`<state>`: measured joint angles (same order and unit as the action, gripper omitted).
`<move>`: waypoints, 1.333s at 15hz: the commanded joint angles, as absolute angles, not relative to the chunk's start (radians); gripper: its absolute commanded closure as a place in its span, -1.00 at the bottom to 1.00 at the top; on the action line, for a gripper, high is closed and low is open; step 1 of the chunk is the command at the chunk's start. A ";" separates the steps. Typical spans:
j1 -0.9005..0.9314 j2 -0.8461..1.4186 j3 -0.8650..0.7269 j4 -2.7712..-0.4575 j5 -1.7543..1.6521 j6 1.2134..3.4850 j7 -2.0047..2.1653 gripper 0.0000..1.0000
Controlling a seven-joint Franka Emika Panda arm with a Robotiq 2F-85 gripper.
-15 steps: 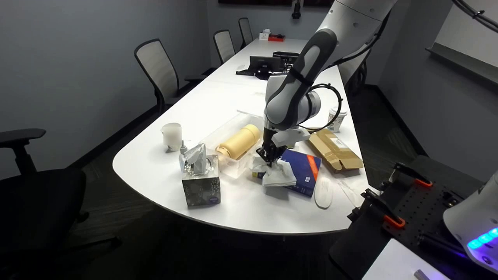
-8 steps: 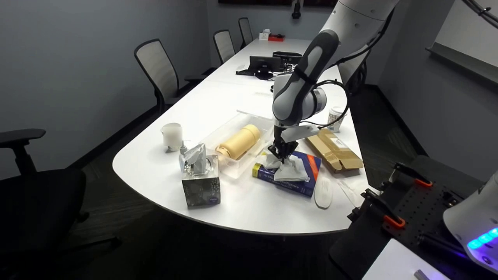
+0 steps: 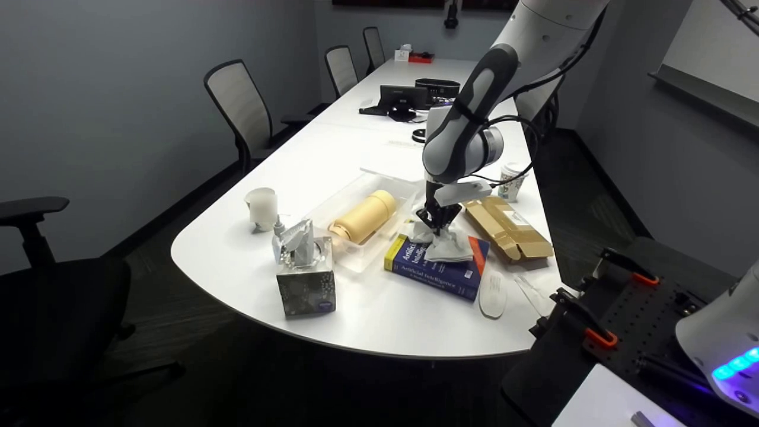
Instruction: Pick up the wipe and clean the top of the book
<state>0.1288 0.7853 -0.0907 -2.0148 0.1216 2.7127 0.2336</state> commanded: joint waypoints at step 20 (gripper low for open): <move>0.160 0.660 -0.137 -2.250 0.089 2.678 0.329 0.99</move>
